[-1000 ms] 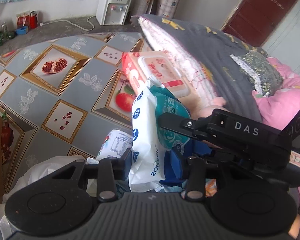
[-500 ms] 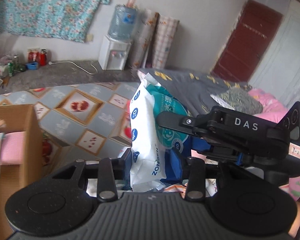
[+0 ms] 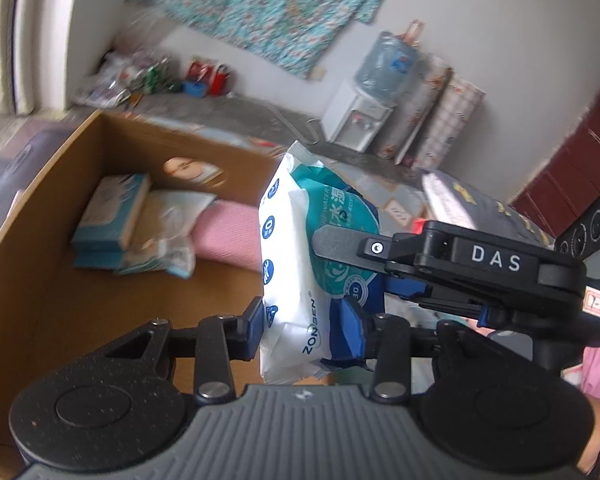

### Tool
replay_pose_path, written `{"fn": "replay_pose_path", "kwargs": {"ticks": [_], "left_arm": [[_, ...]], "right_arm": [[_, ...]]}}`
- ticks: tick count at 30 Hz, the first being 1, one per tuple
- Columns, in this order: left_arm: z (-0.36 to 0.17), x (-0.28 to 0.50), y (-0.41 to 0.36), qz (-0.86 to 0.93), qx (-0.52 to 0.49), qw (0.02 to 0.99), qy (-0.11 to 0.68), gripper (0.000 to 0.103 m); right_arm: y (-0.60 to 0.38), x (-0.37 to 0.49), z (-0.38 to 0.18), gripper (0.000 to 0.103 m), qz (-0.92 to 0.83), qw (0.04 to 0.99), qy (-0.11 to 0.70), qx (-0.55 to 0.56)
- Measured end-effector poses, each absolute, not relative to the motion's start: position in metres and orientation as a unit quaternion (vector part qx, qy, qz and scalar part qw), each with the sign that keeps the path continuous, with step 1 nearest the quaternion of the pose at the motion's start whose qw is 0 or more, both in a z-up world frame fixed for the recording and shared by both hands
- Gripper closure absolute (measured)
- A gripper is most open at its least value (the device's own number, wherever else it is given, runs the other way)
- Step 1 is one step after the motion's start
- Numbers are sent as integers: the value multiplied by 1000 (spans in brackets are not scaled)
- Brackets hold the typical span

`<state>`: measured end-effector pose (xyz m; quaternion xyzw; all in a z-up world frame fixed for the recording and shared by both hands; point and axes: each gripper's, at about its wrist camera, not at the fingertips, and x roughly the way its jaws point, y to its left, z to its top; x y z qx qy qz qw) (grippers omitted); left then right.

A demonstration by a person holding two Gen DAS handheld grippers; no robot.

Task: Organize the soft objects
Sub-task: 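Carry the wet wipes pack with the right gripper into the cardboard box, then open the right gripper to drop the wipes pack in the box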

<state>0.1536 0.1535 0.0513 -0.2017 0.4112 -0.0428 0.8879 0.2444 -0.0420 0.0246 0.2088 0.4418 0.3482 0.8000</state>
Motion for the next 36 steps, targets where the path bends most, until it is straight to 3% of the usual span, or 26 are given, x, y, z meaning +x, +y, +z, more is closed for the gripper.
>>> {"fn": "replay_pose_path", "kwargs": {"ticks": [4,14,18,22,28,36], "left_arm": [[33,164,184,-34,-208,875,436,65],[-42,201,197,-30,-216,813,540,61],[-51,208,194,-16,-219,808,547,60],[-59,220,188,-14,-212,807,552,69],[-57,229,175,-20,-196,818,540,74],[-55,242,164,-7,-183,827,531,72]], "right_arm": [[-11,244,15,46,346,799,463,166],[-43,259,18,45,330,831,422,150],[-55,266,9,45,324,827,427,166],[-62,270,-4,45,323,821,436,178],[-69,273,-15,44,321,815,444,187],[-86,271,-17,44,315,817,440,200]]}}
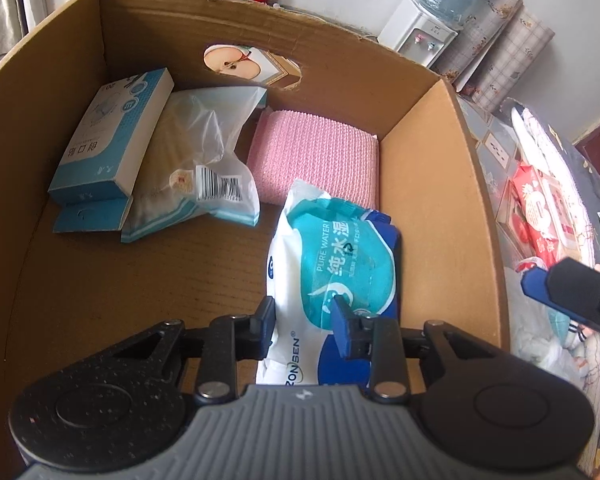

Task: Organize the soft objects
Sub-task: 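Open the right gripper to drop the wipes pack in the box, then move the right gripper back to the pink plush pig toy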

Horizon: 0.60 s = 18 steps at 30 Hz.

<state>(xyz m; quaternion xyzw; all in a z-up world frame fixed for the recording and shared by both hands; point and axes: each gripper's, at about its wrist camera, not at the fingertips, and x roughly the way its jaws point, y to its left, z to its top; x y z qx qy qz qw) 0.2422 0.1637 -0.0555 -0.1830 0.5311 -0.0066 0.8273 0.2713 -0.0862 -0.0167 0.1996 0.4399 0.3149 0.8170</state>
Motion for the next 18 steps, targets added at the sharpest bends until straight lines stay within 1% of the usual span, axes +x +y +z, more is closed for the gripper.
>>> {"fn": "replay_pose_path", "kwargs": {"ticks": [6,8,10,18], "left_arm": [[-49,238,159,-2,-174,835,522,65],[-41,234,159,1,-173,841,512,52],[-29,228,158,6,-167,852,497,46],[32,184,141,20,-138,897,419,34]], "right_arm": [[-99,262,-17,42,310,825,430,198],[-105,257,-14,41,308,829,424,198],[-112,249,-13,39,305,834,416,196],[-152,218,-8,29,284,854,387,201]]}}
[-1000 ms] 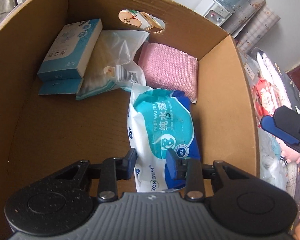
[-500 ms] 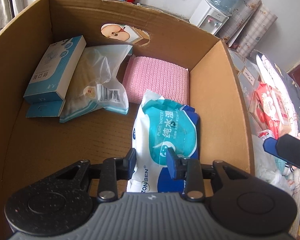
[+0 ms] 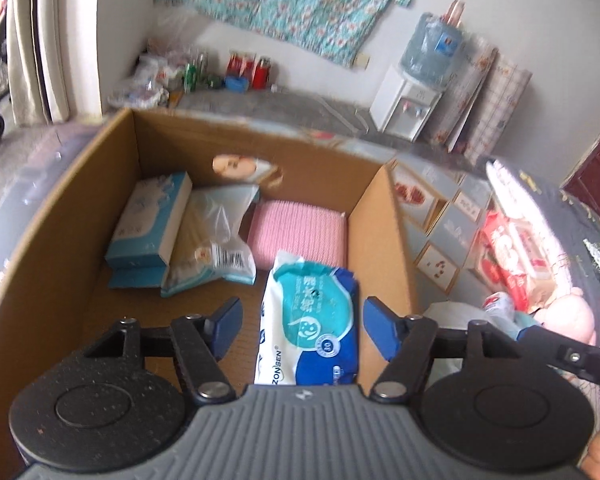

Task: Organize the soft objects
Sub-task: 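Move the right gripper back to the pink plush pig toy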

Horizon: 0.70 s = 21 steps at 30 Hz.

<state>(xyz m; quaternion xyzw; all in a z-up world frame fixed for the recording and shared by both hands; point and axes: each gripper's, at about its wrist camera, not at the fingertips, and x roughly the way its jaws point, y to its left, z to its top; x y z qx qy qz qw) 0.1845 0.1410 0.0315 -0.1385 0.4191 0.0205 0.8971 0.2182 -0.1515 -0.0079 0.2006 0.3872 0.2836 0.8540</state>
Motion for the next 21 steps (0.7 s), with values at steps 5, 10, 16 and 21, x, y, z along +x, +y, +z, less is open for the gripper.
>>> {"fn": "replay_pose_path", "kwargs": {"ticks": [5,10,16,21], "left_arm": [[61,149,108,1,-115,917,381,25],[73,120,51,-59,-72,937,337,20],[66,121,-23,-135,-25,944,300,19],[46,143,-82,-186,5,937,295,19]], "right_arm": [[-183,198,-12,24,257,868,373,202],[-224,179,-18,24,215,883,363,206],[-292,163,-9,24,155,907,340,195],[-359,171,3,24,113,914,332,203]]}}
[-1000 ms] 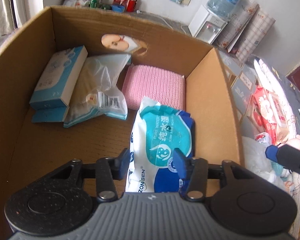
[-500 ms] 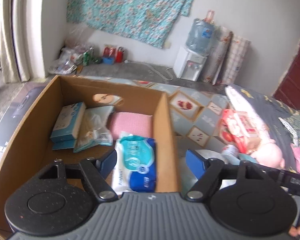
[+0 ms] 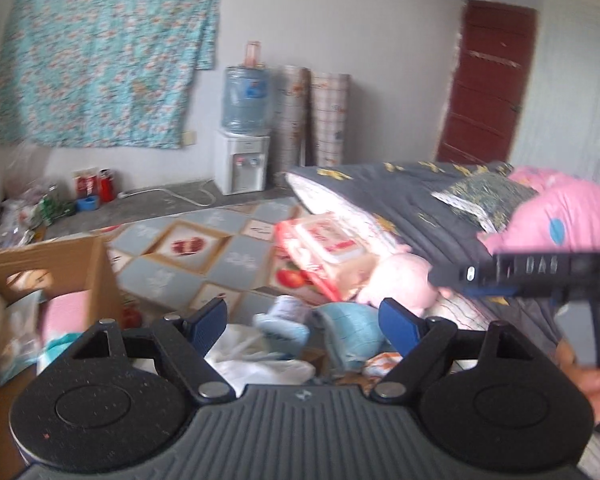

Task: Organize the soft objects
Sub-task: 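Move the right gripper back to the pink plush pig toy, then grasp the pink plush toy by its head with the right gripper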

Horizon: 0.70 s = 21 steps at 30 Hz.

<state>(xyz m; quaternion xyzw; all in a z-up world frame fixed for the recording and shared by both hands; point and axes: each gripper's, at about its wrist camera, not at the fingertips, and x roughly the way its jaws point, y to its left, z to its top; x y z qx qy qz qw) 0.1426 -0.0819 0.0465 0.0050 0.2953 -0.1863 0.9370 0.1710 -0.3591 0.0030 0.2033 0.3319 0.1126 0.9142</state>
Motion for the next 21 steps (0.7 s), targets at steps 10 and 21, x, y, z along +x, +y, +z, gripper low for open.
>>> {"fn": "replay_pose_path", "kwargs": {"ticks": [10,21], "left_arm": [[-7,187,-178,-246,72,917,305,20],[-44,238,-235,-265,77,896,348,19]], "right_arm": [[-443,274,-17,24,79,889,367,262],[-441,364,-86,48,76,851,435,286]]}}
